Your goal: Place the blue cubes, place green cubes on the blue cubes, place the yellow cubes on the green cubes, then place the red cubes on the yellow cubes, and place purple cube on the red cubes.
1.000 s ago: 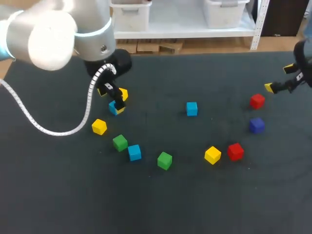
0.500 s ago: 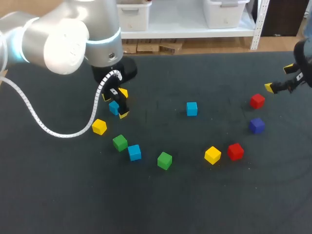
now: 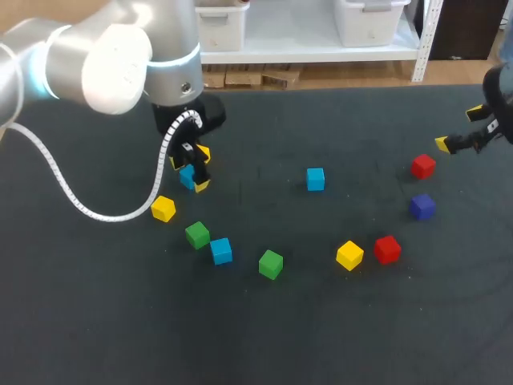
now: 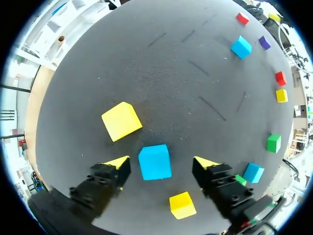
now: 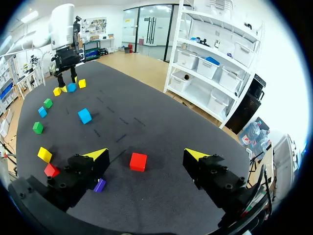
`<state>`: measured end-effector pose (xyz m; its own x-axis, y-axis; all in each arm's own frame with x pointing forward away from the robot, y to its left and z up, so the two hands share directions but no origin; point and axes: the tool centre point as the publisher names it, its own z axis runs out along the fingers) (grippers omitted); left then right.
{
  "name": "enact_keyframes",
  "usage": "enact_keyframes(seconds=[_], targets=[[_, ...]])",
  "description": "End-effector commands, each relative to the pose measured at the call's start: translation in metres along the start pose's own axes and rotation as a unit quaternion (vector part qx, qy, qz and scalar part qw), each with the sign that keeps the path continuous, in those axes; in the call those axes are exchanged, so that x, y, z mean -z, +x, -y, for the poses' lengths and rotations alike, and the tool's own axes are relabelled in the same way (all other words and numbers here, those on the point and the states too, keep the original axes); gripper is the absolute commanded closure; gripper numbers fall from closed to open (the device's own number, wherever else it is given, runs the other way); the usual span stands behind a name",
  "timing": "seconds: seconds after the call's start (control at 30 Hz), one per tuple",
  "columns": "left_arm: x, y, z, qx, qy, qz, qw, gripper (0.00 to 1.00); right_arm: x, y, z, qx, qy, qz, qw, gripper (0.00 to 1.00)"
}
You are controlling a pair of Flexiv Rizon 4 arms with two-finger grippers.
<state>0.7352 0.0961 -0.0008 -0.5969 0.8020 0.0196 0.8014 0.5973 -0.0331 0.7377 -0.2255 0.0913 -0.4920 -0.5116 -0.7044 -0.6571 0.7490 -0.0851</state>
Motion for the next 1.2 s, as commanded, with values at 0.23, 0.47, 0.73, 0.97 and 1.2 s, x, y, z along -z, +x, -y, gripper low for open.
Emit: enact_keyframes(seconds=[0.23,0.47,0.73,0.97,1.2], targets=[[-0.003,-0.006,-0.005,0.000,0.005,-0.007,1.000,0.65,-0.001,0.000,0.000,0.000,0.002,-0.001,1.000,0.00],[0.006,-0.005,-0.002,-0.023,-0.006,-0.003,1.000,1.00,-0.001,0.000,0.000,0.000,0.002,-0.001,1.000,0.00],[0.034,-0.011,0.023,-0.140,0.015,0.039,0.989,1.00,-0.001,0.000,0.000,0.000,0.002,-0.001,1.000,0.00],[0.054,-0.020,0.043,-0.216,0.016,0.050,0.975,1.00,-0.001,0.000,0.000,0.000,0.002,-0.001,1.000,0.00],[0.064,-0.040,0.061,-0.252,0.014,0.048,0.967,1.00,-0.001,0.000,0.000,0.000,0.002,-0.001,1.000,0.00]])
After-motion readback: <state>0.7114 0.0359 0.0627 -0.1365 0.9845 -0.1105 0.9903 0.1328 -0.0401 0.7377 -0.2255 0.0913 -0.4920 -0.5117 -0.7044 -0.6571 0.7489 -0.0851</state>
